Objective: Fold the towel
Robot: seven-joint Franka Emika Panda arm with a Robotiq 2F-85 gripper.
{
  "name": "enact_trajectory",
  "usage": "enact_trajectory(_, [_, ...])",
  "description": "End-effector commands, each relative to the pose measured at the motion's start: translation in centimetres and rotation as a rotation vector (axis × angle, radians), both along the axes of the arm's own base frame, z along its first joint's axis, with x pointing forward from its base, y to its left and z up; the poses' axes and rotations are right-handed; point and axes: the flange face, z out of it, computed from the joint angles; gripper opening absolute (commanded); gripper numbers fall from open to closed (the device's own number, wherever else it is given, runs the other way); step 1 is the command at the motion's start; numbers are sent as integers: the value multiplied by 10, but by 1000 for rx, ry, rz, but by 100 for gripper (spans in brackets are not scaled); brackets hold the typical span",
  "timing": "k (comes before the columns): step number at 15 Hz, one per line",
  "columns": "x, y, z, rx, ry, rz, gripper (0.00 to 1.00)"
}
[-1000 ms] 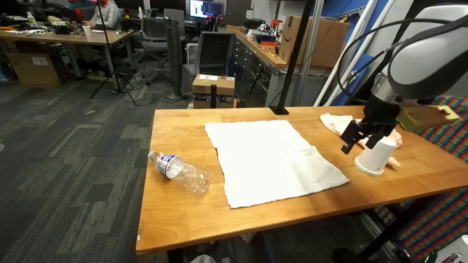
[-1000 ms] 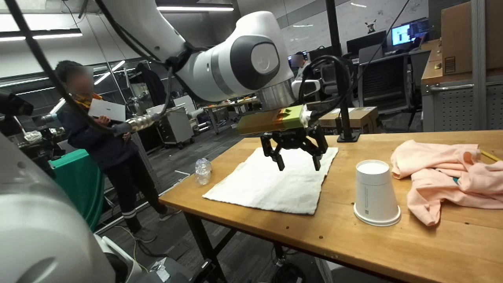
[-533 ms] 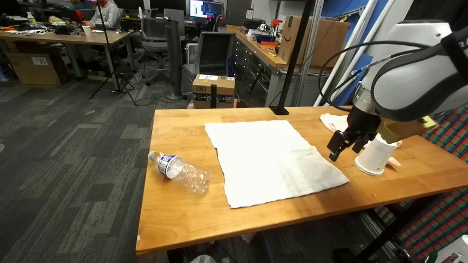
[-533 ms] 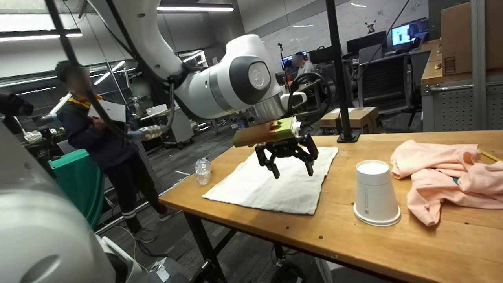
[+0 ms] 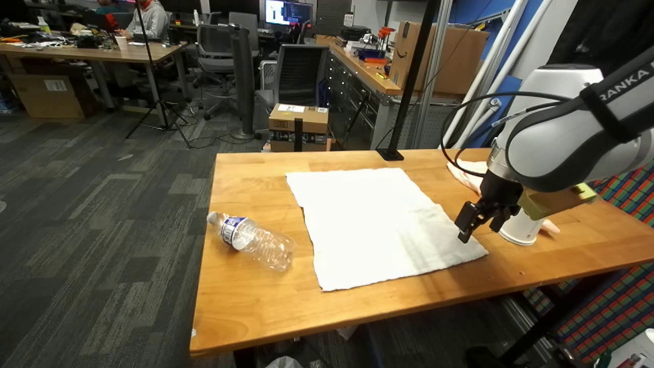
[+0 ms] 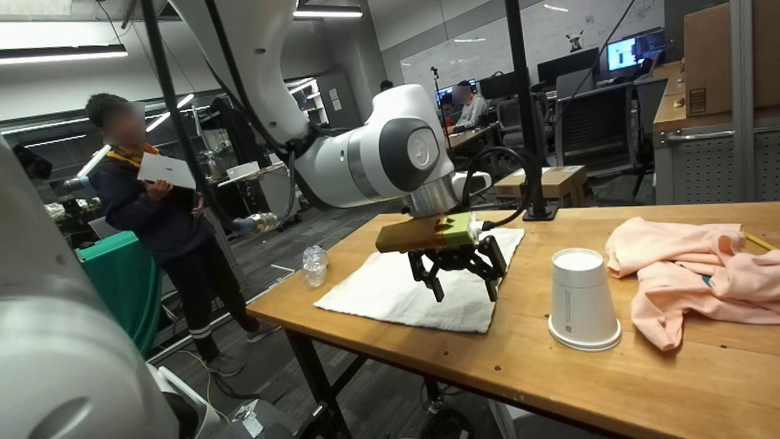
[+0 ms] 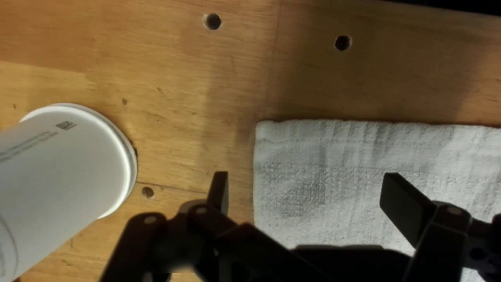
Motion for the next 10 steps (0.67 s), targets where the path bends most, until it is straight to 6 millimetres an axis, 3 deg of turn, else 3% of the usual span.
enact_trajectory(1, [10,-8,-15,24,0,-11,100])
enact_trajectory(8, [11,-12,-41,28,50,-23,100])
enact_trajectory(10, [12,-14,-45,28,63,-27,83])
